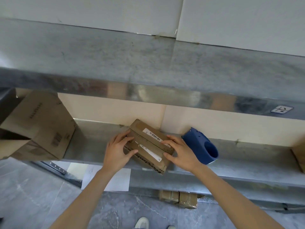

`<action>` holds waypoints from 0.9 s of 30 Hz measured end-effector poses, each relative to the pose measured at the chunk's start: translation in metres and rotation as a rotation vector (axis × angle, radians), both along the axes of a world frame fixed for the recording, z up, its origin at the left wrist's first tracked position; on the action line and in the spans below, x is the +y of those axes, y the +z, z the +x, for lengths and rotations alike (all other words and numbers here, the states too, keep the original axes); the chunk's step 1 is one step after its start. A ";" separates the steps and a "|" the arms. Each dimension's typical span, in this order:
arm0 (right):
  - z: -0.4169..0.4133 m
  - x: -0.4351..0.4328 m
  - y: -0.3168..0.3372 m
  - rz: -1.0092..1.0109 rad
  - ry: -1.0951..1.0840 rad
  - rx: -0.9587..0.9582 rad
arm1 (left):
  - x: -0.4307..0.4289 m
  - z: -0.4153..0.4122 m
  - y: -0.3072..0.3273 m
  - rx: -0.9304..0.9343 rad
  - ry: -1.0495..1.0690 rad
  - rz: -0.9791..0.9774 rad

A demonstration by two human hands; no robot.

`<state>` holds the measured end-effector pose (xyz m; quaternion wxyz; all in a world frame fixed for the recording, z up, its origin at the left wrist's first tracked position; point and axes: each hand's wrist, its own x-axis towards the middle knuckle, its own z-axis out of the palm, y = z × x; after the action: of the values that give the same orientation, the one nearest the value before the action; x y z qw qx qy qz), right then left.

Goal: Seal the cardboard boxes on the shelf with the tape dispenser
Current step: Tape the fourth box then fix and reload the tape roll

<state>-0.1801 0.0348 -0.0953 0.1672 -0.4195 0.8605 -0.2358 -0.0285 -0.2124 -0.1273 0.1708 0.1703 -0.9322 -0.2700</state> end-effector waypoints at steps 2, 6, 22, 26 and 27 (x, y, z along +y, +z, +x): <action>-0.003 0.003 0.010 0.030 0.042 0.022 | 0.009 0.003 0.003 -0.021 0.077 -0.071; -0.017 0.024 0.027 0.031 0.048 0.183 | 0.033 0.006 0.012 -0.068 0.212 -0.189; -0.057 0.099 0.008 0.202 -0.049 -0.012 | 0.136 0.006 0.017 -0.187 0.461 -0.251; -0.063 0.099 0.001 0.149 -0.036 -0.147 | 0.146 0.008 0.022 -0.234 0.473 -0.265; -0.064 0.099 0.001 0.135 -0.042 -0.179 | 0.148 0.009 0.023 -0.241 0.476 -0.268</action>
<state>-0.2444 0.1340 -0.0941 0.2662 -0.3666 0.8646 -0.2173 -0.0197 -0.0644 -0.1038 0.1382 0.3910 -0.9069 -0.0744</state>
